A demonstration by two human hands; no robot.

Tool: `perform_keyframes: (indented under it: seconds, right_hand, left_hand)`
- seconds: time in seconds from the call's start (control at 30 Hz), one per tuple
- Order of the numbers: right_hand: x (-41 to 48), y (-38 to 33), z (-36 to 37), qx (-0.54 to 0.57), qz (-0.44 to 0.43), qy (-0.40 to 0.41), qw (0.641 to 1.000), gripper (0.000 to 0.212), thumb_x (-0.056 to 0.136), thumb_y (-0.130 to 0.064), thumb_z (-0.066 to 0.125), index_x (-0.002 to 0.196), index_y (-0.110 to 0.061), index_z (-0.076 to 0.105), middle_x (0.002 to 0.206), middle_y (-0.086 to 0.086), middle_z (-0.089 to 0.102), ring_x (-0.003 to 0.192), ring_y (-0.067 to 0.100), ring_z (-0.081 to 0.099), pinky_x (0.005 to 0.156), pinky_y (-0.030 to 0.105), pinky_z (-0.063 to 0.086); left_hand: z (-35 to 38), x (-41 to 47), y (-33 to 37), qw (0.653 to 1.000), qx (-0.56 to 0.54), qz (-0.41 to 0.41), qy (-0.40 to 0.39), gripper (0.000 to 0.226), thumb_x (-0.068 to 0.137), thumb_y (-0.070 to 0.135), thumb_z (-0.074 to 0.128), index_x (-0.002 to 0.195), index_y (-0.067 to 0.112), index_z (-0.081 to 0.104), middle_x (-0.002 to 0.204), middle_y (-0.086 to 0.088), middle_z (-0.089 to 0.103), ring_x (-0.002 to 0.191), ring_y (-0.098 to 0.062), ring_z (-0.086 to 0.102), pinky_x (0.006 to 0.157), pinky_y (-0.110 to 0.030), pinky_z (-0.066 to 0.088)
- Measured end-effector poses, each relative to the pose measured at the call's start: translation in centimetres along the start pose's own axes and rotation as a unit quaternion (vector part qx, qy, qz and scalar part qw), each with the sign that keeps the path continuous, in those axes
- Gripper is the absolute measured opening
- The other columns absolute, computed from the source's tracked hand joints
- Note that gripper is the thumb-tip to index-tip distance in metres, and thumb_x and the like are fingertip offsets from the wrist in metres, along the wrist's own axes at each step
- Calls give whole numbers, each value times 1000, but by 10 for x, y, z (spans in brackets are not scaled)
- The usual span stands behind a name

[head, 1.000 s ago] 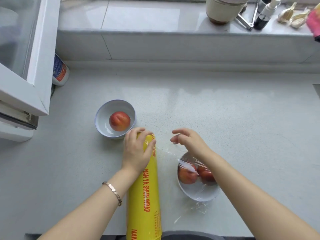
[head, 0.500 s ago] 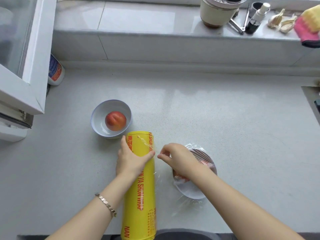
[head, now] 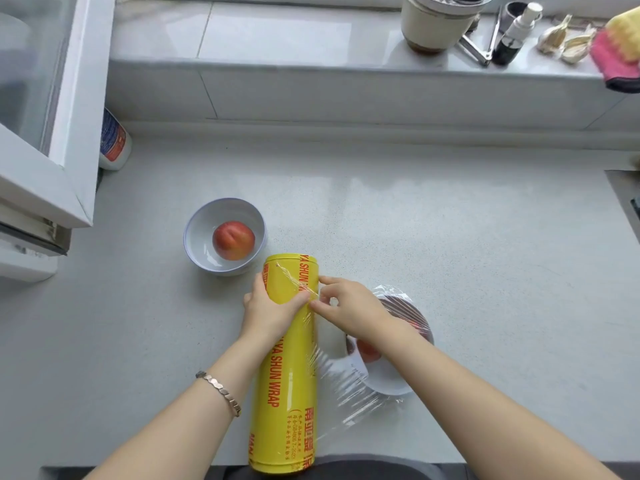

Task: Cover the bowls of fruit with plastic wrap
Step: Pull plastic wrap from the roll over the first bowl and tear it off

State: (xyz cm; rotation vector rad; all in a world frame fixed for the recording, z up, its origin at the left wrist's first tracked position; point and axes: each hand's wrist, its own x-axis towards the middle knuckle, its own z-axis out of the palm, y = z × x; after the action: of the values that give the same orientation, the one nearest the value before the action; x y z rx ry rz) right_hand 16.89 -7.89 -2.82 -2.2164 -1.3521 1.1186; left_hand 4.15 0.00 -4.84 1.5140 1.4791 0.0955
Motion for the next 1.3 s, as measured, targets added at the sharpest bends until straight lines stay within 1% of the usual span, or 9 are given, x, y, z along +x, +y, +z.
perform_keyframes:
  seconds: [0.17, 0.3, 0.4, 0.5, 0.57, 0.83, 0.97, 1.07, 1.3]
  right_hand:
    - [0, -7, 14, -3, 18, 53, 998, 40, 83, -23, 52, 49, -21, 31, 128, 9, 59, 126, 16, 47, 79, 29, 40]
    - [6, -5, 19, -22, 49, 88, 995, 41, 85, -20, 48, 50, -18, 28, 110, 7, 68, 92, 32, 59, 69, 34, 41]
    - [8, -5, 14, -24, 74, 82, 994, 29, 85, -23, 46, 58, -17, 37, 74, 7, 56, 75, 29, 48, 63, 31, 32]
    - [2, -5, 11, -33, 74, 94, 992, 8, 82, -21, 50, 87, -16, 54, 98, 6, 61, 91, 31, 54, 75, 33, 34]
    - [-3, -4, 13, -40, 47, 102, 993, 21, 82, -14, 48, 100, -16, 60, 115, 0, 60, 101, 27, 56, 83, 33, 36]
    - [-20, 12, 28, 0, -93, 134, 987, 41, 71, -11, 32, 65, -15, 73, 101, 11, 71, 89, 29, 67, 82, 41, 51]
    - [-34, 22, 23, 35, -114, 129, 984, 40, 74, -17, 34, 75, -17, 74, 109, 4, 68, 100, 22, 60, 93, 24, 38]
    - [-44, 16, 17, 76, -88, 103, 988, 44, 71, -34, 34, 81, -16, 73, 111, 0, 66, 105, 16, 55, 95, 27, 37]
    - [-29, -11, 20, -126, -58, 34, 990, 45, 79, -56, 56, 101, -18, 63, 112, 2, 61, 114, 20, 48, 104, 33, 29]
  left_hand:
    - [2, -2, -3, 1000, 4, 26, 7, 85, 70, 39, 76, 139, 19, 32, 129, -13, 43, 119, -29, 47, 94, -33, 37]
    - [1, -1, -3, 999, 3, 35, 14, 82, 70, 38, 76, 138, 19, 34, 129, -11, 44, 119, -28, 47, 95, -32, 37]
    - [-1, 1, -7, 999, -7, 42, 17, 81, 71, 36, 76, 139, 19, 35, 133, -10, 44, 121, -26, 46, 97, -33, 37]
    - [-1, 2, -9, 999, -21, 39, 10, 81, 71, 37, 76, 139, 19, 35, 134, -10, 44, 121, -25, 46, 97, -34, 37]
    - [-1, 2, -10, 999, -28, 39, 7, 84, 68, 41, 77, 138, 20, 36, 133, -10, 45, 119, -25, 47, 94, -33, 38]
    - [-3, 3, -12, 999, -39, 38, 4, 78, 74, 35, 74, 139, 20, 35, 135, -9, 43, 119, -25, 47, 93, -32, 36]
    - [-4, 4, -13, 999, -42, 32, -5, 84, 70, 43, 75, 140, 21, 33, 137, -8, 42, 120, -25, 47, 98, -36, 38]
    - [-3, 2, -14, 999, -39, 29, -2, 83, 72, 44, 73, 140, 22, 32, 137, -8, 42, 121, -25, 46, 99, -37, 38]
    - [1, -13, -16, 999, 17, 36, 36, 83, 77, 58, 62, 143, 27, 22, 142, -8, 39, 126, -29, 44, 102, -43, 39]
